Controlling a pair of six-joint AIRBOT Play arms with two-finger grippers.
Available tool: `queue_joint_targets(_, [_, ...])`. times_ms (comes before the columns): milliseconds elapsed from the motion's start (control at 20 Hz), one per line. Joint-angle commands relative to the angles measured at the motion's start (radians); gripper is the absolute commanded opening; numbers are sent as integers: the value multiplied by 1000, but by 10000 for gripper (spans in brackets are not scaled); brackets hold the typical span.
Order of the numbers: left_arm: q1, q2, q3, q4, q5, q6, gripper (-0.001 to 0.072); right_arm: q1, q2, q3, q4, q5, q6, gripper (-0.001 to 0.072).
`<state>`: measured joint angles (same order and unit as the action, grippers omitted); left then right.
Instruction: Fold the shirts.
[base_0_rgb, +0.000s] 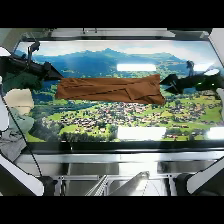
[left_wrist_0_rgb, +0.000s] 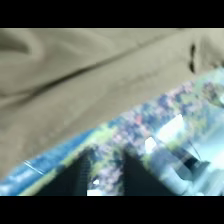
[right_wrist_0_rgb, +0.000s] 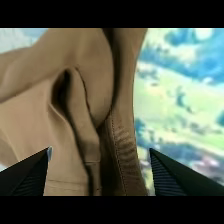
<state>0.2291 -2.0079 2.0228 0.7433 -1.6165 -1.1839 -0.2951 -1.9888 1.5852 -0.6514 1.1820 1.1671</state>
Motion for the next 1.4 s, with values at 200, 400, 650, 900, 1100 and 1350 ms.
queue_joint_targets(200, [-1,31,0,-11,-101,-11,5,95,-113,5,153,5,-19,487])
queue_joint_targets(400, [-53,31,-7,-10,-21,-11,5,96,-112,6,168,-5,-29,60])
queue_joint_targets(650, [-271,4,-149,-10,286,-10,14,97,-46,6,200,34,-30,28])
queue_joint_targets(900, [-533,-142,-154,-3,594,-14,11,102,113,6,203,145,-18,28])
queue_joint_targets(1100, [-609,-272,-11,-2,569,-131,5,117,221,6,203,189,-15,28])
queue_joint_targets(1350, [-607,-283,87,-11,455,-145,4,123,260,6,200,220,10,28])
